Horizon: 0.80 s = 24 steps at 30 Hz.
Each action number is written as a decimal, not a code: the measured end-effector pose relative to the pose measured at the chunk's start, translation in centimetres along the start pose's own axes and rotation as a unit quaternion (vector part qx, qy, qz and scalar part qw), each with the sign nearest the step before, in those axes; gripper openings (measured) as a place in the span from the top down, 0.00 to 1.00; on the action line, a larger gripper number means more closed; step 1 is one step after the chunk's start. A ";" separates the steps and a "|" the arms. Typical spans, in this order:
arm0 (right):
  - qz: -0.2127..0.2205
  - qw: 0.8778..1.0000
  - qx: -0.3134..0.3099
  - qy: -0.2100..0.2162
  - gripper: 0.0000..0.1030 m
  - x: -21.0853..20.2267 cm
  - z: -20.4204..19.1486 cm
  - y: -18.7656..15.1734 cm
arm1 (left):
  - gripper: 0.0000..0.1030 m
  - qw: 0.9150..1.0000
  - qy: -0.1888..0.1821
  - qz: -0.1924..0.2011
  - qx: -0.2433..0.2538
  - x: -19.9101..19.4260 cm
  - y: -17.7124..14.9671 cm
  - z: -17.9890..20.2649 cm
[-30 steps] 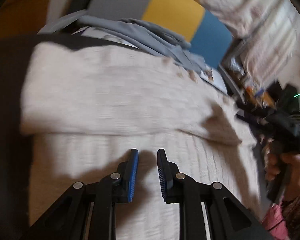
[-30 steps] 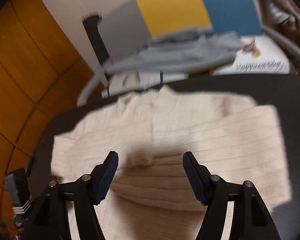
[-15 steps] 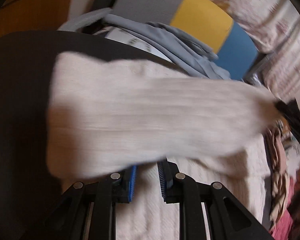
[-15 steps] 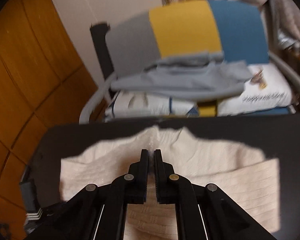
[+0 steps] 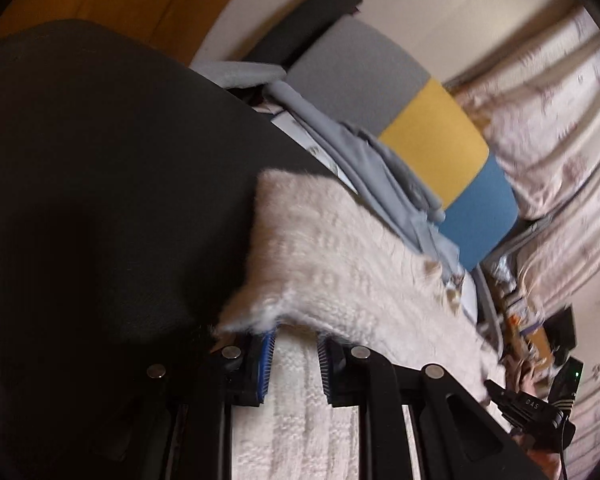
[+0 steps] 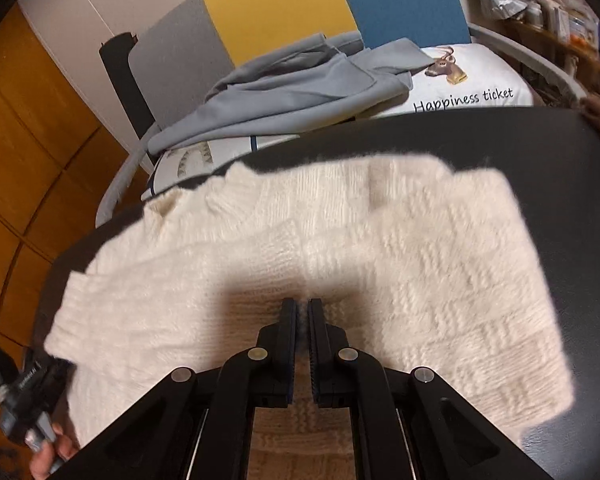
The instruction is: Fold clothes
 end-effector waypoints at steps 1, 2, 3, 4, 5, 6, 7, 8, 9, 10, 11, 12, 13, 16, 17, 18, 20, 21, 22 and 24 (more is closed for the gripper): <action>0.013 1.000 -0.001 0.003 0.94 -0.7 -0.2 0.7 | 0.82 1.000 -0.005 0.004 -0.009 -0.3 0.1 -0.4; 0.026 1.000 -0.001 0.006 0.94 -1.4 -0.4 1.3 | 0.82 1.000 -0.009 0.008 -0.018 -0.5 0.2 -0.7; 0.037 0.999 -0.004 0.008 0.94 -1.9 -0.6 1.9 | 0.83 1.000 -0.014 0.011 -0.024 -0.6 0.3 -1.0; 0.042 0.999 -0.009 0.006 0.94 -2.2 -0.9 2.2 | 0.83 0.999 -0.017 0.013 -0.029 -0.6 0.3 -1.1; 0.046 0.999 -0.015 0.003 0.94 -2.3 -1.2 2.3 | 0.84 0.999 -0.020 0.016 -0.039 -0.4 0.3 -1.3; 0.043 0.999 -0.021 -0.002 0.94 -1.9 -1.3 2.1 | 0.84 0.998 -0.024 0.020 -0.051 -0.2 0.3 -1.5; 0.036 0.999 -0.026 -0.007 0.94 -1.4 -1.3 1.5 | 0.85 0.997 -0.028 0.023 -0.064 0.1 0.4 -1.9; 0.029 0.999 -0.026 -0.008 0.94 -0.8 -1.1 0.6 | 0.87 0.996 -0.031 0.025 -0.073 0.2 0.4 -2.1; 0.022 0.999 -0.027 -0.009 0.94 -0.2 -0.9 -0.2 | 0.88 0.996 -0.035 0.027 -0.082 0.4 0.5 -2.3; 0.015 0.999 -0.027 -0.009 0.94 0.4 -0.6 -1.0 | 0.90 0.995 -0.038 0.030 -0.090 0.5 0.5 -2.5; 0.010 0.999 -0.028 -0.010 0.94 0.9 -0.5 -1.6 | 0.90 0.994 -0.041 0.032 -0.098 0.7 0.6 -2.7; 0.011 0.999 -0.033 -0.013 0.94 0.9 -0.6 -1.6 | 0.90 0.995 -0.035 0.033 -0.089 0.7 0.6 -2.4; 0.012 0.999 -0.039 -0.016 0.94 0.9 -0.6 -1.6 | 0.88 0.996 -0.026 0.034 -0.075 0.6 0.5 -2.1; 0.016 0.998 -0.054 -0.025 0.94 0.9 -0.8 -1.7 | 0.84 0.999 -0.026 0.023 -0.027 0.5 0.6 0.2; 0.017 0.998 -0.059 -0.028 0.94 0.9 -0.9 -1.7 | 0.83 0.999 -0.035 0.019 -0.013 0.4 0.7 1.1; 0.018 0.997 -0.064 -0.031 0.94 0.9 -1.0 -1.7 | 0.83 0.999 -0.031 0.023 0.006 0.2 0.9 1.6; 0.021 0.996 -0.074 -0.037 0.94 0.9 -1.1 -1.7 | 0.83 0.999 -0.008 0.036 0.034 0.1 1.5 1.9; 0.022 0.996 -0.079 -0.040 0.94 1.0 -1.2 -1.7 | 0.83 0.998 0.011 0.043 0.038 0.2 2.0 1.4; 0.023 0.995 -0.084 -0.043 0.94 1.0 -1.2 -1.7 | 0.83 0.999 0.021 0.041 0.030 0.5 2.1 0.7; 0.026 0.994 -0.092 -0.046 0.94 1.0 -1.4 -1.7 | 0.84 0.999 0.027 0.033 -0.016 1.0 1.9 -1.5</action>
Point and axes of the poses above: each gripper's, at about its wrist camera, not at the fingertips, and x roughly the way its jaws point, z to its right, y to its top, the point moved 10 cm from there along x, roughly the way its jaws point, and after that the axes turned 2 degrees about z, right-handed, at the moved point
